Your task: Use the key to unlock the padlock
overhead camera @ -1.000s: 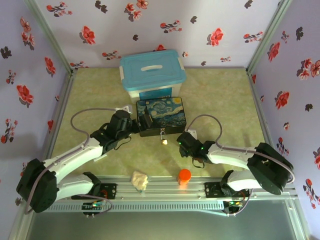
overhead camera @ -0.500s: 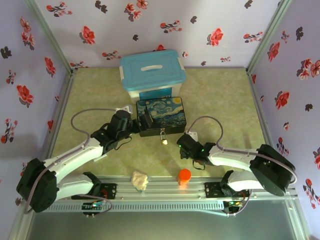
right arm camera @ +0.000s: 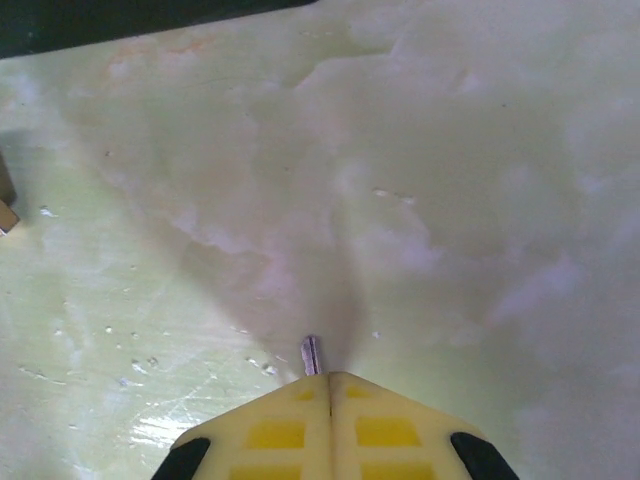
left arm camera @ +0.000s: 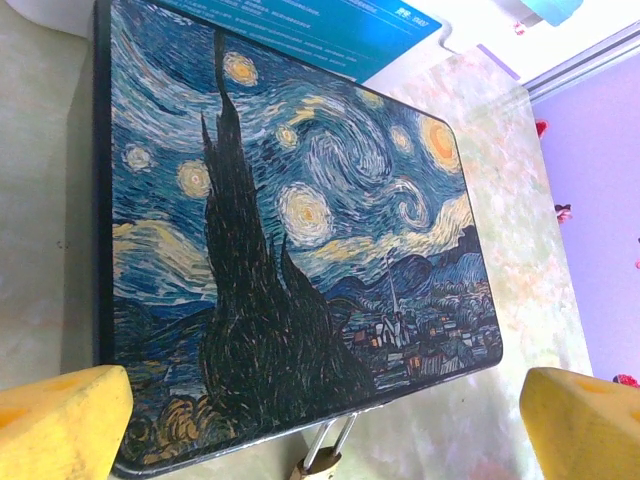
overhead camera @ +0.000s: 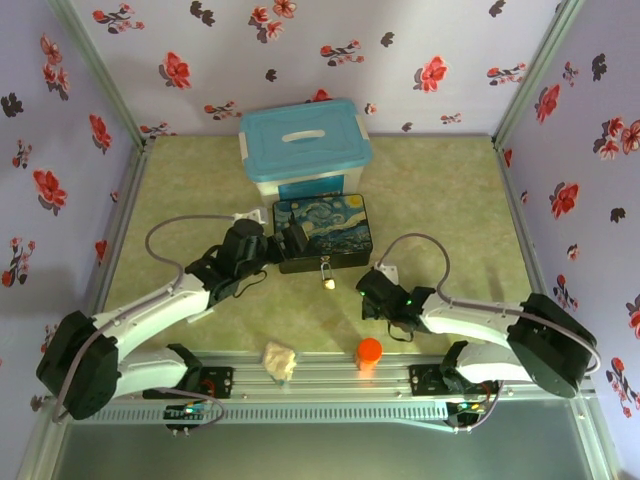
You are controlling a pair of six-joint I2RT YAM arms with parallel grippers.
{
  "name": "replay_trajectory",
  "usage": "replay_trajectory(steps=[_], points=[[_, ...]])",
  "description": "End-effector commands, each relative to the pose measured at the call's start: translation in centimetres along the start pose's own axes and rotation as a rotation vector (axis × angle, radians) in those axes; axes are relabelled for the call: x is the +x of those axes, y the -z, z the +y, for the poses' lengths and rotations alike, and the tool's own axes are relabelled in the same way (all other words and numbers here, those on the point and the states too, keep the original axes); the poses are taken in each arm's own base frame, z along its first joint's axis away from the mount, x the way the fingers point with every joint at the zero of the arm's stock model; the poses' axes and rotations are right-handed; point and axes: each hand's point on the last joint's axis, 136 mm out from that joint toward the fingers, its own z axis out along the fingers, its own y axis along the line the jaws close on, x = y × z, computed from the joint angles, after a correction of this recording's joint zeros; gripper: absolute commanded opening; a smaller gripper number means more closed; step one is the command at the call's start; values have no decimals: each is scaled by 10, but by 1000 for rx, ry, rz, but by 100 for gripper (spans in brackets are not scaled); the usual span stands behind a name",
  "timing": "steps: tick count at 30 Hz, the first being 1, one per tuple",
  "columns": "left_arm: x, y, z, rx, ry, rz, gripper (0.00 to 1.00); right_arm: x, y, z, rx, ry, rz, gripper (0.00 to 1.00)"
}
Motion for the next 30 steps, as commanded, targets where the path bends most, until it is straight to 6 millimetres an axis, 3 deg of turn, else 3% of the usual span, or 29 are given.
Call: replay_trajectory(steps=[1,7,13,18,22,28,30], points=[[-10,-1,-26,64,-38,-35,100,-3,5,-12,15,4,2,0],[3,-1,-54,131,-99,-11,99,-35,26,-6,-93,-38,-89,0],[8,4,-80,233,-6,-23,100,-74,61,15,-199,-68,-192,0],[10,-1,-77,287,259,-33,100,-106,87,40,-295,-100,-261,0],[10,-9,-89,409,502,-34,99,-135,102,64,-389,-140,-333,0],[3,-2,-110,508,712,-49,100,-163,111,95,-497,-155,-380,0],[2,-1,-108,509,776,-51,100,-168,113,104,-534,-162,-395,0]])
